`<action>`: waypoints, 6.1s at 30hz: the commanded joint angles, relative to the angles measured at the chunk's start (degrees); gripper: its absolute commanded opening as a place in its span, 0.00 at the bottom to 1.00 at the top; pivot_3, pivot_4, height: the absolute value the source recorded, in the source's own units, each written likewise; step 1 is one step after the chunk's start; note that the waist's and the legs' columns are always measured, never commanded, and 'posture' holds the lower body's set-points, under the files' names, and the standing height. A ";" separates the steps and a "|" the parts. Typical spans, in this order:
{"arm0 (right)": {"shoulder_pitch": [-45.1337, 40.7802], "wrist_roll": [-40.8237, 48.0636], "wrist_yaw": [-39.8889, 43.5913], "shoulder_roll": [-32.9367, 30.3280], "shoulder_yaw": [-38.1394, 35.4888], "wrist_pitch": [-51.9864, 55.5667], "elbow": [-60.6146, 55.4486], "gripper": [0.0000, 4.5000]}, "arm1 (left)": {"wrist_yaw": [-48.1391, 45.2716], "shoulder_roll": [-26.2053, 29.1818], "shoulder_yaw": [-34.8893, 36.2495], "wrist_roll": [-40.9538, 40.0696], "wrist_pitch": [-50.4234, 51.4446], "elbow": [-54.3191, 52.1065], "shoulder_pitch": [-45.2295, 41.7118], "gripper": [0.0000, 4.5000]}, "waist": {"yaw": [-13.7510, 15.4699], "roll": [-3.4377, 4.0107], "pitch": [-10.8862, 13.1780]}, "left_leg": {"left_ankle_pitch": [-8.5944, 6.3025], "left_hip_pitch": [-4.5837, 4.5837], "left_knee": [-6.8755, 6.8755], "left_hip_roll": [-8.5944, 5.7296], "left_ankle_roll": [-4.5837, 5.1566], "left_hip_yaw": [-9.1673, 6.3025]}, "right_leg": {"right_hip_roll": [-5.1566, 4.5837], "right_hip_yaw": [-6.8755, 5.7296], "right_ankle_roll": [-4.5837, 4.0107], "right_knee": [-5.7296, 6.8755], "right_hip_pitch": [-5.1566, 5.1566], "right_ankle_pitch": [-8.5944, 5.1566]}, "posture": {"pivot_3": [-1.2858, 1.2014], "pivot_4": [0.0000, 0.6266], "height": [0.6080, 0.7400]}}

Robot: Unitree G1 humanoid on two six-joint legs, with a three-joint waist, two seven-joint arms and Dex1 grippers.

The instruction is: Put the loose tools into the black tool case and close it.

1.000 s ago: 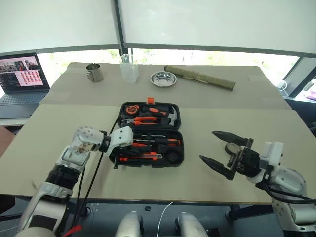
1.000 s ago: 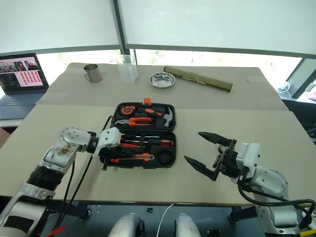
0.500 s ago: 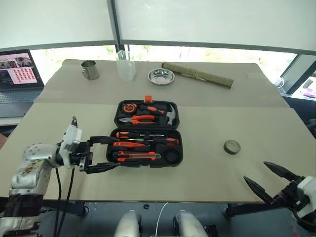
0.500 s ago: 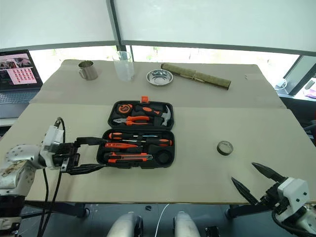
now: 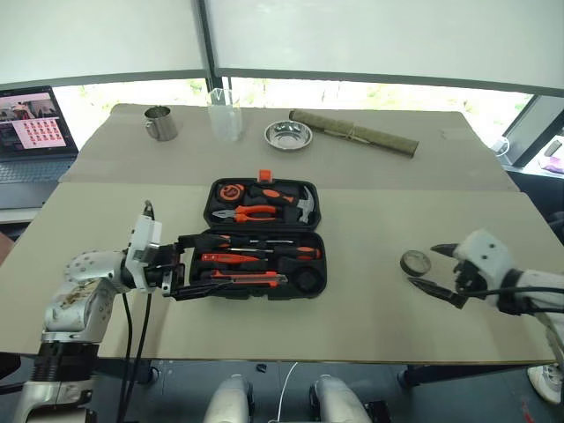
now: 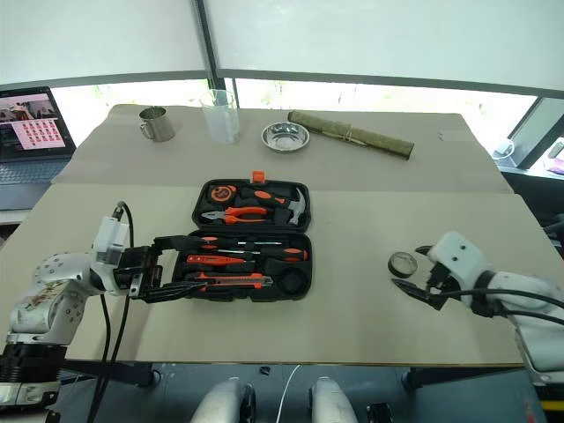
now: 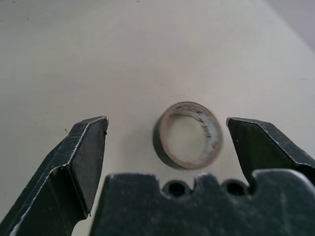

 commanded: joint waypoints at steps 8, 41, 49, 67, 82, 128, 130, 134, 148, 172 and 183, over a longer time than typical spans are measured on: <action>-10.49 -6.66 3.24 0.00 7.93 -2.76 13.32 0.30 | 0.96 0.65 -0.03 -0.66 -0.08 -3.60 -0.03 1.00 | -0.36 -0.01 0.00 | -0.01 0.07 0.02 -0.02 0.02 0.02 | -0.03 0.01 0.04 0.01 0.04 0.00 | 0.52 0.24 1.00; -36.01 1.68 16.21 13.23 36.96 24.02 -7.39 0.01 | -2.36 6.18 1.18 3.75 -8.51 -2.87 8.98 1.00 | -0.13 0.01 0.12 | -0.03 -0.62 0.10 0.04 0.05 0.03 | -0.05 -0.08 -0.04 0.28 -0.85 0.03 | 0.52 0.24 1.00; -37.53 0.15 18.31 12.28 39.36 26.57 -6.27 0.09 | -1.22 6.04 1.45 3.76 -8.67 -3.40 9.50 1.00 | -0.16 0.00 0.12 | -0.03 -0.62 0.11 0.04 0.05 0.02 | -0.05 -0.09 -0.04 0.30 -0.84 0.03 | 0.52 0.24 1.00; -34.80 14.27 26.15 11.18 16.54 16.15 -1.73 0.90 | 17.65 4.94 8.58 3.05 2.65 -1.14 8.94 0.94 | -0.28 -0.04 0.13 | -0.04 -0.65 0.10 0.06 0.06 -0.08 | -0.04 -0.17 -0.05 0.31 -0.84 0.03 | 0.52 0.24 1.00; -31.87 -9.30 -2.56 26.49 15.64 -20.74 30.57 0.00 | 41.74 -2.21 2.48 17.86 5.47 16.86 -7.19 0.02 | -0.59 -0.09 0.15 | 0.06 -0.55 0.11 -0.03 -0.11 0.02 | -0.03 -0.03 -0.06 0.68 -0.93 0.05 | 0.52 0.24 1.00; -22.22 15.40 3.68 9.60 3.71 37.36 -8.09 0.86 | 26.69 12.99 6.46 6.90 34.33 -0.82 0.76 0.95 | -0.75 -0.12 0.22 | 0.05 -0.47 0.09 0.04 -0.19 -0.03 | 0.00 -0.04 -0.05 0.74 -0.87 0.03 | 0.52 0.24 1.00; -28.38 20.52 2.50 10.79 2.43 48.23 -6.97 0.99 | 30.36 13.43 7.14 3.99 45.22 -2.63 -4.15 1.00 | -0.56 -0.23 0.32 | 0.10 -0.47 0.14 0.01 -0.25 -0.02 | -0.04 -0.02 -0.06 0.83 -0.91 0.04 | 0.52 0.24 1.00; -38.00 19.62 -2.01 12.74 7.72 59.24 -0.59 0.99 | 38.46 8.22 6.52 0.64 60.62 -1.96 -16.92 1.00 | 0.00 -0.43 0.38 | 0.18 -0.49 0.13 -0.02 -0.28 -0.22 | 0.04 -0.17 -0.09 0.88 -0.87 0.03 | 0.52 0.24 1.00; -50.34 10.77 -12.72 23.69 12.99 54.36 20.38 0.99 | 48.64 1.37 2.21 4.32 66.96 4.12 -26.42 1.00 | -1.02 -0.62 0.38 | 0.32 -1.26 0.12 -0.08 -0.51 -0.23 | -0.01 -0.07 -0.10 1.01 -1.67 0.05 | 0.52 0.24 1.00; -50.17 7.15 -15.25 25.60 15.63 54.82 25.95 0.02 | 49.66 -0.33 1.29 4.30 67.96 7.45 -26.03 0.44 | -0.31 -0.62 0.38 | 0.33 -1.29 0.18 -0.16 -0.53 -0.26 | -0.10 -0.16 -0.08 1.04 -1.62 0.06 | 0.52 0.24 1.00; -48.45 10.02 -14.98 27.62 10.95 52.45 22.52 0.00 | 51.10 -5.92 6.92 3.25 62.27 9.66 -22.18 0.02 | -0.35 -0.61 0.37 | 0.33 -0.62 0.16 -0.16 -0.54 -0.29 | -0.10 -0.18 -0.07 1.01 -0.93 0.07 | 0.52 0.24 1.00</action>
